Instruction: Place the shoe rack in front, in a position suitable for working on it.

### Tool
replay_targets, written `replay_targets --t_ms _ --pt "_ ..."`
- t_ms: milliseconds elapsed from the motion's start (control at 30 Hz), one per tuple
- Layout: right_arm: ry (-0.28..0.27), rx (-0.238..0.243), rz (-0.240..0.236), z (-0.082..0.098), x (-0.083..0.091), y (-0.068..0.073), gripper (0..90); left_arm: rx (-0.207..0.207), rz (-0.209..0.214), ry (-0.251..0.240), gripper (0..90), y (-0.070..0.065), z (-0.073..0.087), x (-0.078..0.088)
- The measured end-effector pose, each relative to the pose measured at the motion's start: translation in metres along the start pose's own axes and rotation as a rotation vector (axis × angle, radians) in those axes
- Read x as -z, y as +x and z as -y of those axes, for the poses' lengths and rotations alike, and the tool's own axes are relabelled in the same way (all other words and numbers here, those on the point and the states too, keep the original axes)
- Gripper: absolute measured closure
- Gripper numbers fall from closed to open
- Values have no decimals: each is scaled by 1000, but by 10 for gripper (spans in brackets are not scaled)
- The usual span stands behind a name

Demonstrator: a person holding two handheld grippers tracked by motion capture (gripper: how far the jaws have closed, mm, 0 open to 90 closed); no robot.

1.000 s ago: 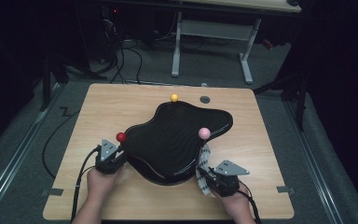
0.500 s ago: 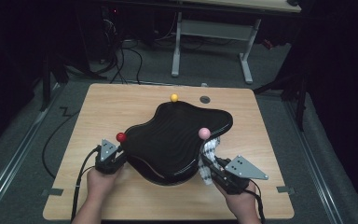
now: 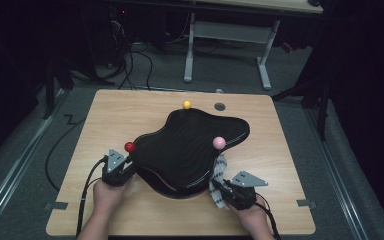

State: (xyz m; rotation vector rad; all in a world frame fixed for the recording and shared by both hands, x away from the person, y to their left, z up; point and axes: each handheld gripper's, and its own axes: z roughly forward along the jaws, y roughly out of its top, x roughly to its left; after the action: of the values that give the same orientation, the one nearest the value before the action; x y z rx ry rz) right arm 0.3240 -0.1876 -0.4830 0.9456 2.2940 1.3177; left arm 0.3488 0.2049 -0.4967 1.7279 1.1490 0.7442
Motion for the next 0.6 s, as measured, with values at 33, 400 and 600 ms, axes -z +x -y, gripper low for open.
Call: replay_targets --t_ms 33,400,600 --pt "0 0 0 0 0 0 797 0 0 0 741 0 0 0" --pt "118 5 -17 18 -18 -1 794 1 -8 18 712 -1 0 0" --pt "74 20 63 13 -11 -5 792 -28 -36 28 590 -9 -1 11"
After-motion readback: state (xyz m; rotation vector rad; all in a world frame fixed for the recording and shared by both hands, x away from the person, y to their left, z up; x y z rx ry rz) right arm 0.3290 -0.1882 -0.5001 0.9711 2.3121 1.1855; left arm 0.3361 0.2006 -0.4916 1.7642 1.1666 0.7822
